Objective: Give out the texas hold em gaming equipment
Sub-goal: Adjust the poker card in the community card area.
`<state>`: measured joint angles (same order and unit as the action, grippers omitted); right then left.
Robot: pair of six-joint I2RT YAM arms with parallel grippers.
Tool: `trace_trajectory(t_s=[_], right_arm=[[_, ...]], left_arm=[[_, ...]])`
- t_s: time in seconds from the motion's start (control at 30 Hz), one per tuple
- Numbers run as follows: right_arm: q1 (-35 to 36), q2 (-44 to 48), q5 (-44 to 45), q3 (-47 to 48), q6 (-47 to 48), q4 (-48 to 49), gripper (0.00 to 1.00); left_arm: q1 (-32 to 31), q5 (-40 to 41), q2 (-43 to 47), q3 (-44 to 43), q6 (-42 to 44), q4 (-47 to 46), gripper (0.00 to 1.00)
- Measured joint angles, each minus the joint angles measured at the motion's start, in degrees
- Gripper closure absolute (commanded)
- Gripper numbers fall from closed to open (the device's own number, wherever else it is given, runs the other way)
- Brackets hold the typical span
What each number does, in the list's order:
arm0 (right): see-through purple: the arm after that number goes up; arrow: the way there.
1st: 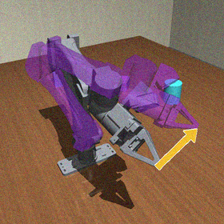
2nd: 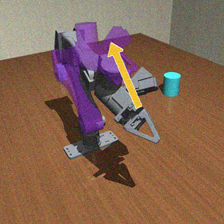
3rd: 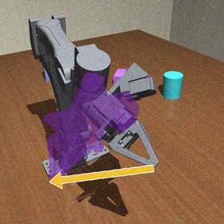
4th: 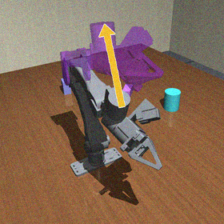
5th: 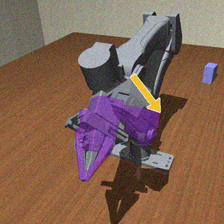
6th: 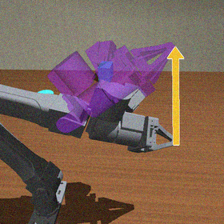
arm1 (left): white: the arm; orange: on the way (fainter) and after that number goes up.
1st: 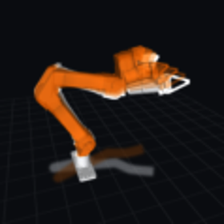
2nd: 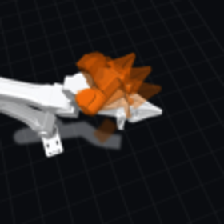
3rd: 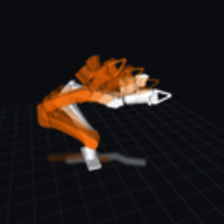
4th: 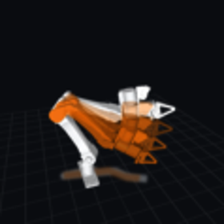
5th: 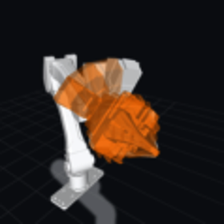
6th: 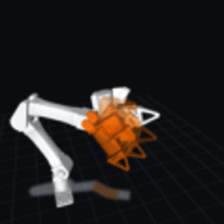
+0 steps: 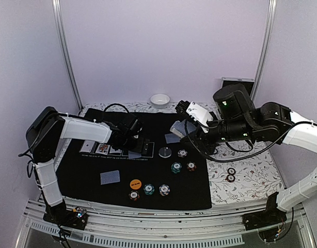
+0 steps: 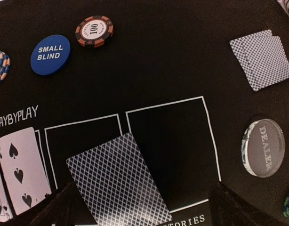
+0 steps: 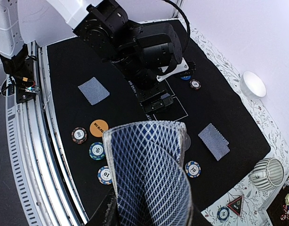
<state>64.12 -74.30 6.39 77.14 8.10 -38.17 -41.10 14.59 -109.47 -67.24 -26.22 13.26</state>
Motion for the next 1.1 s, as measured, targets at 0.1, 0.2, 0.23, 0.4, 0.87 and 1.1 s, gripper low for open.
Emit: trace_trajectory(t_s=[0.1,0.2,0.23,0.4,0.87,1.1], right_arm=[[0.0,0.0,0.2,0.0,0.0,0.0,0.96],[0.0,0.0,0.4,0.0,0.0,0.0,0.96],[0.0,0.0,0.4,0.0,0.0,0.0,0.96],[0.0,0.0,0.5,0.0,0.0,0.0,0.96],[0.0,0.0,0.6,0.0,0.0,0.0,0.96],[0.0,0.0,0.6,0.0,0.0,-0.1,0.96]], left_arm=[[0.1,0.1,0.0,0.3,0.2,-0.1,0.07],[0.4,-0.3,-0.4,0.9,0.3,-0.1,0.08],[0.6,-0.4,-0.6,1.0,0.3,-0.1,0.09],[1.8,-0.5,-1.4,2.0,0.3,0.0,0.11],[4.3,-0.9,-2.7,2.4,3.5,-1.6,0.23],[4.4,-1.2,-2.9,2.4,5.8,-2.2,0.23]])
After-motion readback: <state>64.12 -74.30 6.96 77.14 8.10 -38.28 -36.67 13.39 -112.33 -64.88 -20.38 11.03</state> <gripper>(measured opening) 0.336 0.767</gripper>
